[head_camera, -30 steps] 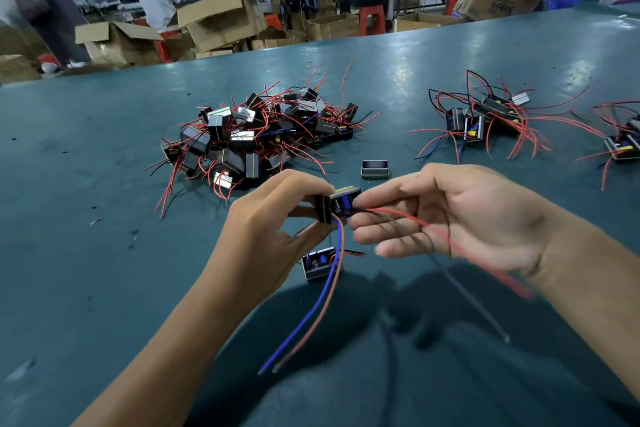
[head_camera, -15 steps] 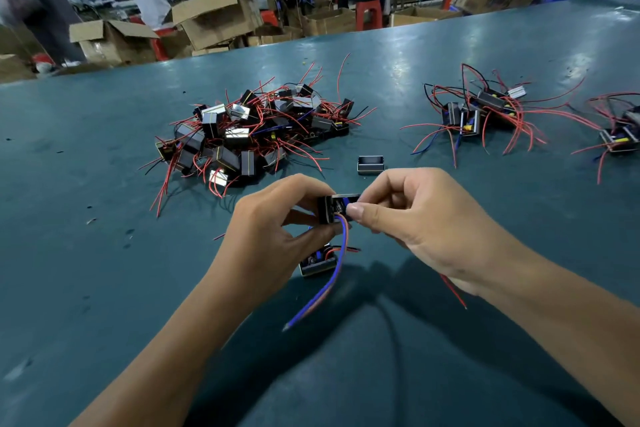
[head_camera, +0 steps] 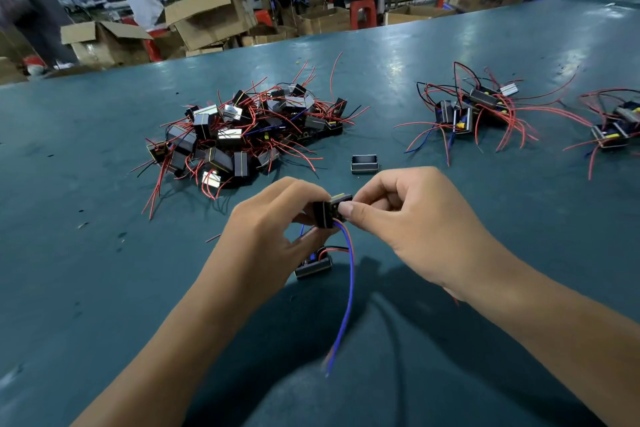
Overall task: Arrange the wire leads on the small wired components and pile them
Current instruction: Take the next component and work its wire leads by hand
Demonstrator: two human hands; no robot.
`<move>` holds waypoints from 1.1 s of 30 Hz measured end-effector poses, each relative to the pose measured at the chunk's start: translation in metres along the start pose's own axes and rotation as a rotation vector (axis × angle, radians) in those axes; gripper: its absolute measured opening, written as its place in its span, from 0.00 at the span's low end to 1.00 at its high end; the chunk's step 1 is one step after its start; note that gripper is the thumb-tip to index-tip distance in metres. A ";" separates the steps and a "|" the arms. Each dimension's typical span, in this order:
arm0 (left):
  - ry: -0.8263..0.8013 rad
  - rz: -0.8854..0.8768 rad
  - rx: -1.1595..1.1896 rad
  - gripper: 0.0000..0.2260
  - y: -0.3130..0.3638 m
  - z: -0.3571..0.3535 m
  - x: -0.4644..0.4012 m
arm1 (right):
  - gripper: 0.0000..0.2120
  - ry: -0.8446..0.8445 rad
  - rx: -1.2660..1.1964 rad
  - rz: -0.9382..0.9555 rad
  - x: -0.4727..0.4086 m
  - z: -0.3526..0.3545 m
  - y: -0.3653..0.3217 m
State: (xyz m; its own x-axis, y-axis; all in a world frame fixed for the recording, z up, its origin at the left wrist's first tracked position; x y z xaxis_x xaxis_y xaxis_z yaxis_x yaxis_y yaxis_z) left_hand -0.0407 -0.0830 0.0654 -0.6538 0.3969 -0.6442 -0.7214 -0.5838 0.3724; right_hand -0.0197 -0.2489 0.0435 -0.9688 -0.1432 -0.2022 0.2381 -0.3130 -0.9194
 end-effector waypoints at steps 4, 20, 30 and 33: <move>0.026 0.131 0.133 0.09 -0.008 -0.001 0.001 | 0.09 0.045 0.037 0.112 0.003 -0.001 -0.004; 0.031 0.162 0.403 0.10 -0.021 0.001 0.005 | 0.08 0.064 -0.215 0.183 0.006 -0.015 0.000; -0.012 0.202 0.460 0.11 -0.027 -0.007 0.007 | 0.14 -0.030 -0.102 -0.191 -0.002 -0.005 0.012; -0.050 0.229 0.577 0.11 -0.030 -0.012 0.005 | 0.11 -0.270 -0.276 -0.264 -0.002 -0.011 0.012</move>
State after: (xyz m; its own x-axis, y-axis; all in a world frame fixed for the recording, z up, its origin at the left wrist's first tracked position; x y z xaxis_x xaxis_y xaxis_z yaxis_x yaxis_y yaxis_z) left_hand -0.0199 -0.0721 0.0435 -0.8064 0.3475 -0.4785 -0.5597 -0.1872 0.8073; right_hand -0.0156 -0.2415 0.0295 -0.9325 -0.3431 0.1125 -0.0769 -0.1158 -0.9903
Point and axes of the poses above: each hand's wrist, its own x-axis away from the middle knuckle, its own z-axis out of the back of the hand, y = z × x, the point moved 6 cm from there along -x, towards the middle knuckle, and after that the axes turned 2 degrees about -y, right-handed, at the moved point
